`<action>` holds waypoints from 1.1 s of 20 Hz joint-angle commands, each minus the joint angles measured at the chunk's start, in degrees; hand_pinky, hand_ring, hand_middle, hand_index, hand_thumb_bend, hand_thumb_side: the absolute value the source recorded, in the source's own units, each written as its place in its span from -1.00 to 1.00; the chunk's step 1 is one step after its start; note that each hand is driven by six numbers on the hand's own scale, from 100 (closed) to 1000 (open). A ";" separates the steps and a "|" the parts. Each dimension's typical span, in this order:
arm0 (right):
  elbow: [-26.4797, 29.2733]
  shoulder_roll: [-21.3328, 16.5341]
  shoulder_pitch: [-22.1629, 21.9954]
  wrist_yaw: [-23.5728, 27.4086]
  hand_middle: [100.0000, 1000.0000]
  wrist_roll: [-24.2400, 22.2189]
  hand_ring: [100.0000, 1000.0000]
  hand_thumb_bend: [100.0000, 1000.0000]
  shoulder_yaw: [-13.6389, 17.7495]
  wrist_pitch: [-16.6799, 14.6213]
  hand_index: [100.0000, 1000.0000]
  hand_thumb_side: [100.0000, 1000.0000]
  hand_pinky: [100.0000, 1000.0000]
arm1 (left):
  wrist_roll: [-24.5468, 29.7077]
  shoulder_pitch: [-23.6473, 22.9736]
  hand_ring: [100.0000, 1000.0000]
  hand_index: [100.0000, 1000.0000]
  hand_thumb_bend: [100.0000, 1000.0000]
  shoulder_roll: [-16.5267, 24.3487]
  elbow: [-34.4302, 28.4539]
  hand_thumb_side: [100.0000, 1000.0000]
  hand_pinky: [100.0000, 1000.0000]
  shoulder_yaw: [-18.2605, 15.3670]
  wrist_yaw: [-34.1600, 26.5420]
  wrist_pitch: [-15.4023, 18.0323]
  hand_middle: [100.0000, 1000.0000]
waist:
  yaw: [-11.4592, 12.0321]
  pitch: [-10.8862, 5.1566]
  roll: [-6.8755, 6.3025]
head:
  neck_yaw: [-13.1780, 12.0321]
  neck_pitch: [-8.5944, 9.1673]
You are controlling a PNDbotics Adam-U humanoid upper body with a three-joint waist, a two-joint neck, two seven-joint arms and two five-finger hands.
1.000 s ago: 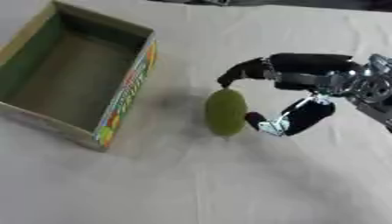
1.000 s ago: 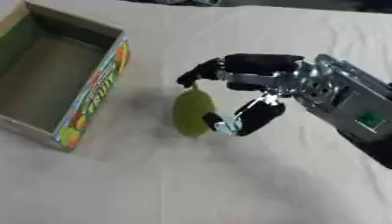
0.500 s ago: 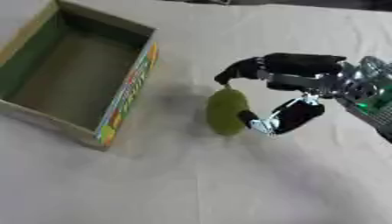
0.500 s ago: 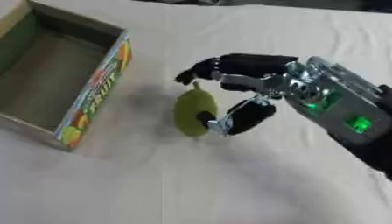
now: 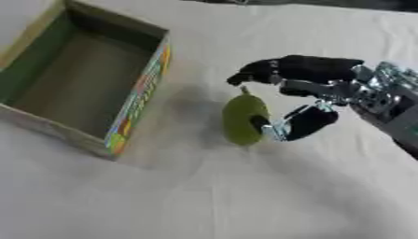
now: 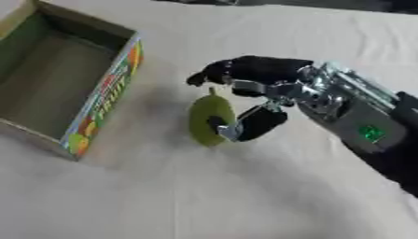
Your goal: Pick up objects on the table and place them in the box.
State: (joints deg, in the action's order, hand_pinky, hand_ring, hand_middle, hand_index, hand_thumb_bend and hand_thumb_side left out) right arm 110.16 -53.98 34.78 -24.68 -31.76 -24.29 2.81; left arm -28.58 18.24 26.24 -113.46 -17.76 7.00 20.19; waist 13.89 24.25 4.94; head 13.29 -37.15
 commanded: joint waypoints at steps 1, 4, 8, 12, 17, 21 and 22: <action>-1.38 -0.90 0.35 -1.71 0.76 -1.63 1.00 -1.00 -0.03 -2.48 1.00 -0.34 1.00 | 0.33 0.25 0.05 0.31 -1.00 0.95 -1.13 0.04 -0.12 -0.37 -0.10 0.00 0.01 | 0.19 -0.98 -0.23 | 0.16 0.64; -2.62 -1.15 0.00 -2.49 0.76 -3.74 1.00 -1.00 -0.48 -4.26 1.00 -0.27 1.00 | 0.43 0.23 0.05 0.31 -1.00 0.93 -1.13 0.04 -0.12 -0.37 -0.13 -0.03 0.01 | 0.22 -0.96 -0.14 | 0.07 0.64; -4.30 -1.46 -0.46 -3.27 0.76 -5.22 1.00 -1.00 -0.70 -5.29 1.00 -0.21 1.00 | 0.47 0.20 0.05 0.31 -1.00 1.00 -1.13 0.04 -0.12 -0.37 -0.16 -0.03 0.01 | 0.20 -1.01 -0.10 | 0.00 0.78; -4.97 -1.75 -0.72 -4.00 0.76 -5.97 1.00 -1.00 -0.77 -5.82 1.00 -0.12 1.00 | 0.51 0.18 0.05 0.31 -1.00 1.02 -1.13 0.04 -0.12 -0.35 -0.18 -0.04 0.01 | 0.10 -1.06 -0.09 | -0.03 0.88; -5.89 -1.58 -0.60 -5.77 0.77 -6.56 0.99 -1.00 -1.24 -6.69 1.00 -0.06 1.00 | 0.76 0.12 0.05 0.31 -1.00 0.95 -1.13 0.04 -0.12 -0.18 -0.29 -0.03 0.01 | 0.07 -1.05 -0.11 | 0.06 0.95; -6.84 -1.13 -0.31 -6.82 0.70 -5.73 0.92 -1.00 -1.61 -7.07 1.00 -0.09 1.00 | 0.91 0.03 0.05 0.31 -1.00 0.88 -1.13 0.04 -0.12 -0.18 -0.40 -0.05 0.01 | 0.06 -1.04 -0.17 | 0.11 0.99; -6.96 -1.01 -0.25 -7.03 0.67 -5.09 0.90 -1.00 -1.64 -6.97 0.99 -0.13 1.00 | 0.94 0.00 0.05 0.31 -1.00 0.86 -1.13 0.04 -0.12 -0.18 -0.42 -0.05 0.01 | 0.06 -1.04 -0.19 | 0.12 1.02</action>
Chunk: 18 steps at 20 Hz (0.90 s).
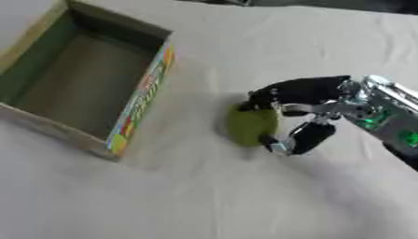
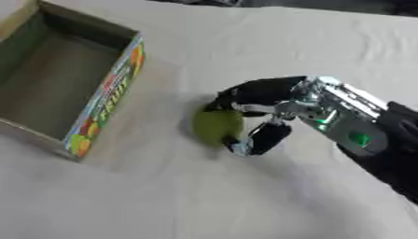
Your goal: Pick up objects on the table and place them in the box.
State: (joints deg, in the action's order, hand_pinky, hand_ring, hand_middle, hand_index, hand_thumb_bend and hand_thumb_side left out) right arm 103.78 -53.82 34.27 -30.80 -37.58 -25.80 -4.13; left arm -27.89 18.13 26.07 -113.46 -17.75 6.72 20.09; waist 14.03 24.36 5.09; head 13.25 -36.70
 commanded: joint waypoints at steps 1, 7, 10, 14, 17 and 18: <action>-0.69 -1.10 0.26 -1.02 0.67 1.37 0.90 -1.00 -0.23 0.09 0.99 -0.13 1.00 | 0.29 0.09 0.05 0.31 -1.00 1.02 -1.13 0.04 -0.12 -0.19 -0.16 0.04 0.01 | -0.08 -1.15 -0.35 | 0.17 0.59; -0.32 -0.78 0.58 -0.22 0.51 6.02 0.75 -1.00 -0.62 0.33 0.79 -0.31 0.82 | 0.53 -0.01 0.05 0.31 -1.00 0.85 -1.13 0.04 -0.12 -0.19 -0.32 -0.09 0.02 | -0.11 -1.13 -0.34 | 0.26 0.63; -0.01 -0.67 0.77 0.16 0.45 8.38 0.71 -1.00 -0.75 -0.13 0.72 -0.38 0.76 | 0.65 -0.09 0.05 0.31 -1.00 0.81 -1.13 0.04 -0.12 -0.20 -0.36 -0.10 0.02 | -0.09 -1.13 -0.33 | 0.27 0.61; 0.72 -0.68 0.99 0.17 0.32 12.85 0.64 -1.00 -0.61 -1.08 0.62 -0.50 0.66 | 0.71 -0.14 0.05 0.31 -1.00 0.78 -1.13 0.04 -0.12 -0.22 -0.39 -0.12 0.02 | -0.11 -1.17 -0.33 | 0.29 0.70; 0.72 -0.73 0.94 0.25 0.35 15.72 0.61 -1.00 -0.65 -1.50 0.63 -0.56 0.63 | 0.78 -0.19 0.05 0.31 -1.00 0.79 -1.13 0.04 -0.13 -0.22 -0.39 -0.15 0.02 | -0.12 -1.21 -0.33 | 0.31 0.74; 0.68 -0.77 0.89 0.35 0.35 16.41 0.61 -1.00 -0.67 -1.61 0.63 -0.56 0.63 | 0.81 -0.21 0.05 0.31 -1.00 0.80 -1.13 0.04 -0.13 -0.22 -0.38 -0.17 0.02 | -0.13 -1.21 -0.34 | 0.32 0.75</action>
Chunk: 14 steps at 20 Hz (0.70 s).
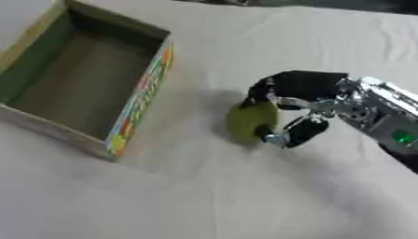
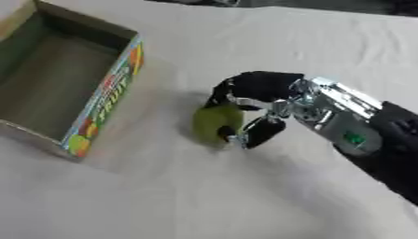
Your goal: Pick up objects on the table and place them in the box.
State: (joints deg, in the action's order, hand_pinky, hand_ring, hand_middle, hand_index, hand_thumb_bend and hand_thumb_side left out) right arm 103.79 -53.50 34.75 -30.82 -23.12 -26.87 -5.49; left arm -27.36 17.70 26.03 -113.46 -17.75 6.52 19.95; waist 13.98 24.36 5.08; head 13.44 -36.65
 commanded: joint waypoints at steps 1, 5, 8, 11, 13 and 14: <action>0.84 -1.09 0.48 0.53 0.37 2.85 0.57 -1.00 0.57 -0.43 0.64 -0.61 0.52 | 0.29 0.19 0.05 0.31 -1.00 0.84 -1.13 0.04 -0.13 -0.23 -0.18 -0.06 0.02 | -0.13 -1.24 -0.33 | 0.12 0.69; 2.48 -1.55 0.56 -0.15 0.38 7.57 0.51 -1.00 1.59 -1.34 0.63 -0.65 0.44 | 0.26 0.14 0.05 0.31 -1.00 0.89 -1.13 0.04 -0.13 -0.24 -0.26 -0.04 0.02 | -0.26 -1.33 -0.38 | 0.06 0.70; 4.33 -1.85 0.68 -2.07 0.32 11.01 0.46 -1.00 2.64 -1.93 0.58 -0.68 0.40 | 0.19 0.05 0.05 0.31 -1.00 0.91 -1.13 0.04 -0.13 -0.26 -0.28 -0.04 0.01 | -0.35 -1.41 -0.42 | 0.03 0.77; 6.25 -1.80 0.91 -3.60 0.32 14.64 0.45 -1.00 3.77 -2.04 0.56 -0.71 0.38 | 0.14 -0.02 0.05 0.31 -1.00 0.91 -1.13 0.04 -0.13 -0.26 -0.29 -0.04 0.01 | -0.45 -1.52 -0.48 | 0.02 0.86; 8.24 -1.68 1.37 -4.45 0.32 17.21 0.44 -1.00 5.16 -1.74 0.54 -0.74 0.35 | 0.07 -0.12 0.05 0.31 -1.00 0.91 -1.13 0.04 -0.13 -0.28 -0.30 -0.04 0.02 | -0.49 -1.61 -0.51 | -0.01 0.95; 9.18 -1.59 1.63 -4.92 0.32 18.26 0.43 -1.00 5.79 -1.55 0.53 -0.76 0.34 | 0.04 -0.15 0.05 0.31 -1.00 0.91 -1.13 0.04 -0.13 -0.29 -0.30 -0.04 0.02 | -0.50 -1.64 -0.51 | -0.01 0.98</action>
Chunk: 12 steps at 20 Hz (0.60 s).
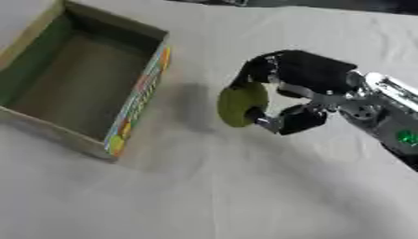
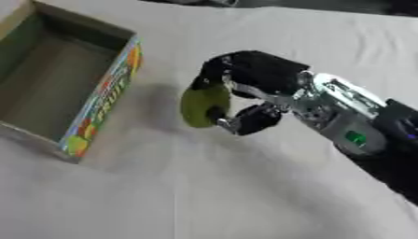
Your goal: Pick up objects on the table and place them in the box.
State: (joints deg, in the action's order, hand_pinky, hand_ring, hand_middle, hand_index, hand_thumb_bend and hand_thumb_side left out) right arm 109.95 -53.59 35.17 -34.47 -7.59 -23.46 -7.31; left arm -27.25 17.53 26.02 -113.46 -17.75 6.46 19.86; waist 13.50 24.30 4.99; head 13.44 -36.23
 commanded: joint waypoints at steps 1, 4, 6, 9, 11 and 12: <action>3.83 -1.41 1.53 -1.77 0.32 3.68 0.42 -1.00 2.92 0.42 0.52 -0.77 0.33 | -0.09 -0.01 0.05 0.31 -1.00 0.91 -1.13 0.04 -0.13 -0.30 -0.24 0.05 0.02 | -0.02 -1.60 -0.42 | -0.03 0.57; 4.55 -0.79 3.04 -2.99 0.26 6.56 0.38 -1.00 3.76 -0.06 0.49 -0.83 0.30 | -0.19 -0.09 0.05 0.31 -1.00 0.95 -1.13 0.04 -0.13 -0.32 -0.22 0.05 0.02 | -0.01 -1.69 -0.39 | -0.06 0.56; 4.62 -0.14 4.15 -3.36 0.24 7.99 0.36 -1.00 3.88 -0.27 0.48 -0.84 0.29 | -0.27 -0.10 0.05 0.31 -1.00 0.97 -1.13 0.04 -0.13 -0.32 -0.23 0.06 0.02 | 0.00 -1.75 -0.38 | -0.05 0.66; 4.64 1.29 6.32 -4.03 0.14 9.51 0.29 -1.00 3.69 -0.28 0.42 -0.91 0.24 | -0.38 -0.20 0.05 0.30 -1.00 0.98 -1.13 0.04 -0.13 -0.33 -0.23 0.07 0.02 | 0.08 -1.89 -0.37 | -0.01 0.76; 4.64 1.85 7.08 -4.60 0.14 10.13 0.29 -1.00 3.37 -0.10 0.42 -0.91 0.24 | -0.45 -0.26 0.05 0.30 -1.00 0.99 -1.13 0.04 -0.13 -0.35 -0.21 0.07 0.02 | 0.06 -1.92 -0.37 | -0.03 0.78; 4.64 1.95 7.20 -4.76 0.14 10.28 0.29 -1.00 3.27 -0.04 0.42 -0.91 0.24 | -0.46 -0.27 0.05 0.30 -1.00 1.00 -1.13 0.04 -0.13 -0.36 -0.20 0.07 0.02 | 0.06 -1.92 -0.37 | -0.04 0.79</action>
State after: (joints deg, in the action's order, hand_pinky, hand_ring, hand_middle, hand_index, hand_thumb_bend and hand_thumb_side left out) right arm 113.39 -50.95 41.39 -38.58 2.03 -20.88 -7.47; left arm -27.52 17.13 26.02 -113.46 -17.75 6.36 19.90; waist 13.51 23.95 5.00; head 13.42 -36.14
